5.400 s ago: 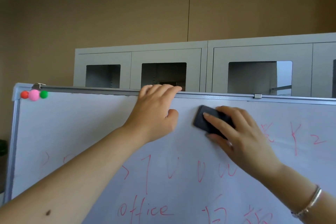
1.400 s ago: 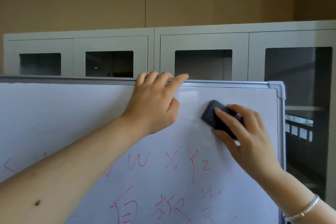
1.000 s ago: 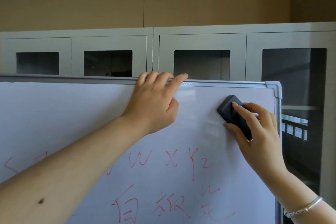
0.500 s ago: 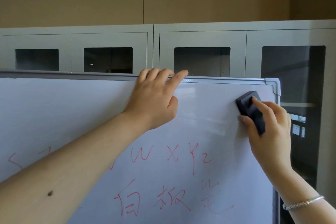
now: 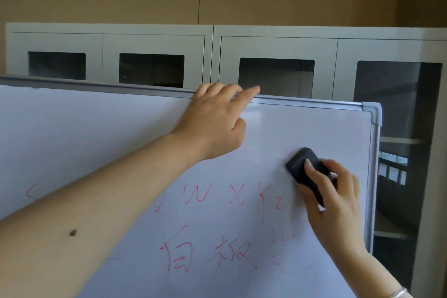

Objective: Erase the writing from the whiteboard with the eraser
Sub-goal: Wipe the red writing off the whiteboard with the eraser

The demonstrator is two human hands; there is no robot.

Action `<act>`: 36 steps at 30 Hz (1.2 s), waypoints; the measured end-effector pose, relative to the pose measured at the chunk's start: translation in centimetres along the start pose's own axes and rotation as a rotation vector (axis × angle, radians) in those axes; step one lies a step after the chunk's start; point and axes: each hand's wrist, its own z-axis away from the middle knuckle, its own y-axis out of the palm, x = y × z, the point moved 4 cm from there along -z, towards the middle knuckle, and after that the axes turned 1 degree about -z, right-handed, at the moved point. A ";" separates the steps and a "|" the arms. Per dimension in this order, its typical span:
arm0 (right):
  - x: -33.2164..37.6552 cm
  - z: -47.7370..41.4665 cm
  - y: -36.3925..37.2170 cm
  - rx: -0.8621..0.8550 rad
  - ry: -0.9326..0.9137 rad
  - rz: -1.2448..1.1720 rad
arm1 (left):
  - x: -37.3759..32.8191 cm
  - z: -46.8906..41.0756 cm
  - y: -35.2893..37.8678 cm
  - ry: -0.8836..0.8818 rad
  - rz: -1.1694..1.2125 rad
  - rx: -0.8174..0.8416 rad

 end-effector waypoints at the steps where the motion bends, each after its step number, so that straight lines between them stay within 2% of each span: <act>1: 0.4 0.6 0.4 0.039 -0.054 0.035 | 0.0 0.0 0.0 -0.007 0.001 -0.006; 3: 0.5 1.1 0.4 0.081 -0.116 0.056 | 0.0 0.1 0.1 -0.003 -0.003 -0.020; 7: -1.3 -0.6 -1.4 -0.034 0.107 0.009 | -0.1 0.1 0.1 -0.003 0.002 -0.035; 11: 0.9 -0.7 -0.6 0.097 -0.133 0.025 | -0.3 0.1 0.2 -0.020 0.044 -0.028; 16: 5.1 -2.5 -1.2 -0.012 -0.148 -0.154 | 0.0 0.7 -1.1 -0.023 0.238 -0.018; 21: 12.3 -3.7 1.1 -0.013 -0.381 -0.239 | 1.7 4.3 -3.1 0.003 0.297 -0.082; 31: 26.2 -5.1 7.2 -0.026 -0.566 -0.369 | 14.8 15.9 -8.9 -0.208 0.200 -0.091; 36: 33.2 -6.5 9.5 -0.016 -0.572 -0.372 | 21.6 20.0 -11.1 -0.232 0.174 -0.119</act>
